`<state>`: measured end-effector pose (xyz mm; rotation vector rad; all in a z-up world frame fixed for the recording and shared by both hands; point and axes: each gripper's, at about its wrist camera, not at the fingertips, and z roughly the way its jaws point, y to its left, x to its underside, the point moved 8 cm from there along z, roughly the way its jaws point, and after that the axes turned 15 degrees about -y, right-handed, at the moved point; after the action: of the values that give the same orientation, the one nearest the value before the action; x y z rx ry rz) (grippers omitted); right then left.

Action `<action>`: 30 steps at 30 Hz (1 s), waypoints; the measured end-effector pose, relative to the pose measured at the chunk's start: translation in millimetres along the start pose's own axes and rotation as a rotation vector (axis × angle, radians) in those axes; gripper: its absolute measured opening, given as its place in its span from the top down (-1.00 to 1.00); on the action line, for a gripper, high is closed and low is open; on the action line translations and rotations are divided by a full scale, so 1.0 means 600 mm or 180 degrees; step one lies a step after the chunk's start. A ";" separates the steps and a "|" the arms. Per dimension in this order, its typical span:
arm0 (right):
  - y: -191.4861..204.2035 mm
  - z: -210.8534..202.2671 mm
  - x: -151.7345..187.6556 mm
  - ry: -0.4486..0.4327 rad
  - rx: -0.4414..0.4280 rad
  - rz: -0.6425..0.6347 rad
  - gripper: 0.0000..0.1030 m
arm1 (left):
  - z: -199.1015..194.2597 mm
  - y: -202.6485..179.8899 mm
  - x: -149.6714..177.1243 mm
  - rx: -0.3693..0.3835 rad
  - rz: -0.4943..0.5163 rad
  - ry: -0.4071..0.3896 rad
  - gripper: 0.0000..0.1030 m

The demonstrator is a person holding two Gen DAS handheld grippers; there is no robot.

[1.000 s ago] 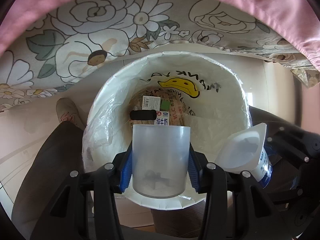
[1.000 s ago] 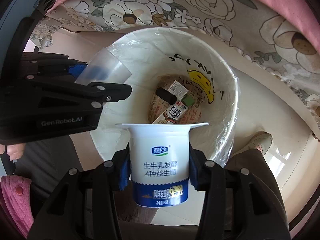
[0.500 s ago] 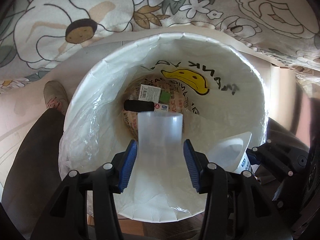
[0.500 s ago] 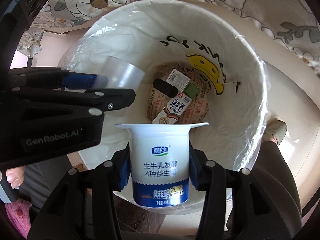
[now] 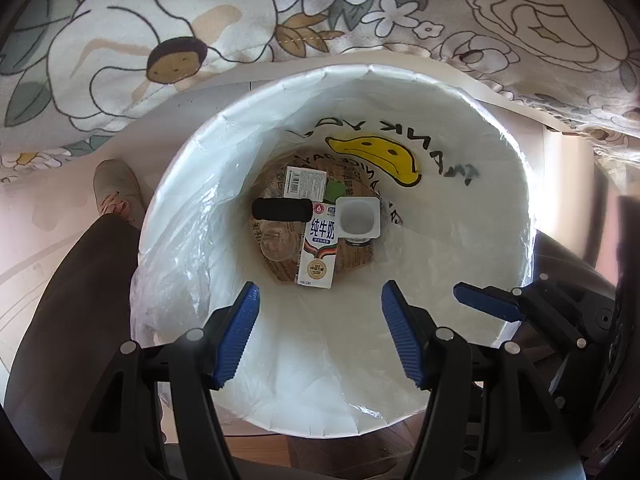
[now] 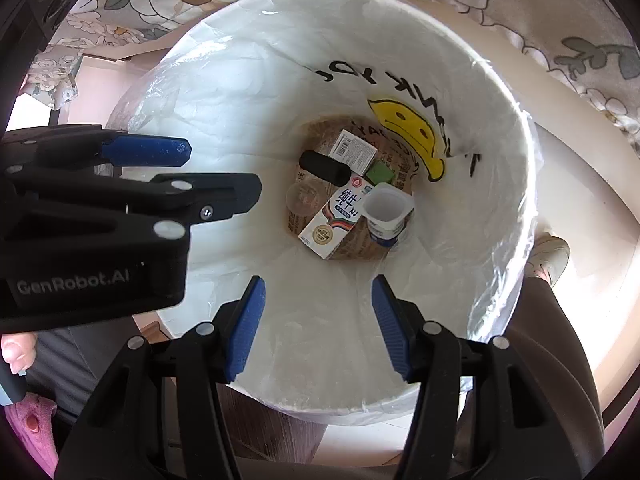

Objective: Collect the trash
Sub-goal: 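Move both open tools up from the bin back toward the bed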

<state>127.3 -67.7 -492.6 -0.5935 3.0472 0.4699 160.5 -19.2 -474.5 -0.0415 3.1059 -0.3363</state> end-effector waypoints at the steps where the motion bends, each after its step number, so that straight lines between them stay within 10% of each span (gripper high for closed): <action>1: 0.000 -0.004 0.002 -0.0006 0.0004 0.0000 -0.10 | -0.002 -0.001 0.002 -0.0001 0.0010 -0.0008 -0.28; 30: -0.006 -0.309 -0.021 -0.1062 0.0175 0.0038 -0.09 | -0.321 -0.103 -0.028 0.0174 0.0517 -0.1222 -0.30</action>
<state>150.6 -120.4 -315.6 -0.4433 2.7382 0.4338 175.2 -37.6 -272.7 0.1305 2.6979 -0.3592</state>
